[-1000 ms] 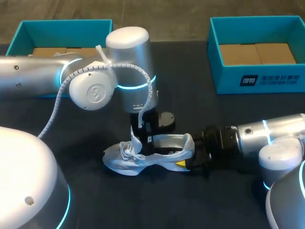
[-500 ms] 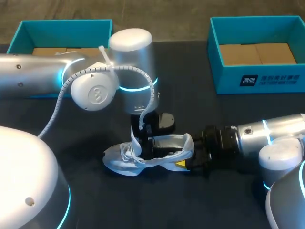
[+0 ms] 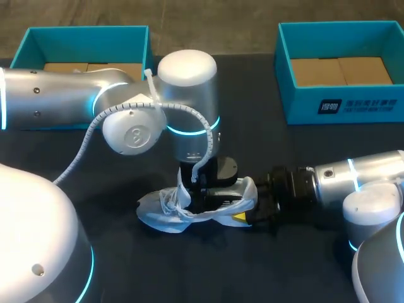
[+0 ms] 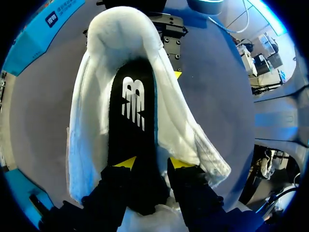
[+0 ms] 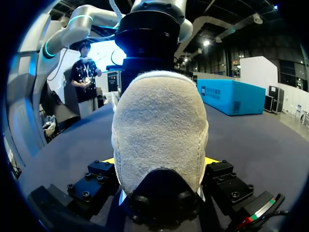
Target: Take the shoe out of the shoebox, open the shoe tongue, remove and reinsert the insole, then place the shoe into the shoebox
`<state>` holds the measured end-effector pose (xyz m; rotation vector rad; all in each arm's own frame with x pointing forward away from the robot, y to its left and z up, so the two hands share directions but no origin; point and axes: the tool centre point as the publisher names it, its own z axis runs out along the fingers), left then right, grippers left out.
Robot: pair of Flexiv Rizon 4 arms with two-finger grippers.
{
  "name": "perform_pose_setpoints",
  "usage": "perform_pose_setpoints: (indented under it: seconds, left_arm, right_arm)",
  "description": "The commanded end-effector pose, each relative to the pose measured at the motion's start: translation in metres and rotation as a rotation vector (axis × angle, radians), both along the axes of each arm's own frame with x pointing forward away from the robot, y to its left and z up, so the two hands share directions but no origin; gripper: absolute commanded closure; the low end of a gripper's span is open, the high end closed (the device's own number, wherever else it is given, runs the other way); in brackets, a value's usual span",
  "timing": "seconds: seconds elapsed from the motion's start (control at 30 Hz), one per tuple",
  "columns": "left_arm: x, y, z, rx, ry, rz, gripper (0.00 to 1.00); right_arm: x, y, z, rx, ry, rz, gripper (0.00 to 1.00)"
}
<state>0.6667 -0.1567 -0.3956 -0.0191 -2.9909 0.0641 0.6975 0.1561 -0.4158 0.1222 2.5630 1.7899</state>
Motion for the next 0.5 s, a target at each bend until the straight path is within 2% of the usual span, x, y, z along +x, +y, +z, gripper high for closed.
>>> perform_pose_setpoints:
  seconds: [0.03,0.23,0.5]
  left_arm:
    - [0.002,-0.008,-0.004,0.029,-0.040,0.011,0.61]
    - [0.014,-0.007,0.001,0.028,-0.073,0.021,0.60]
    - [0.010,-0.006,-0.007,-0.030,-0.089,-0.009,0.58]
  right_arm:
    - [0.001,0.001,0.000,-0.005,0.002,-0.001,1.00]
    - [0.001,0.001,0.000,-0.005,0.002,-0.001,1.00]
    - [0.001,0.001,0.000,-0.005,0.002,-0.001,1.00]
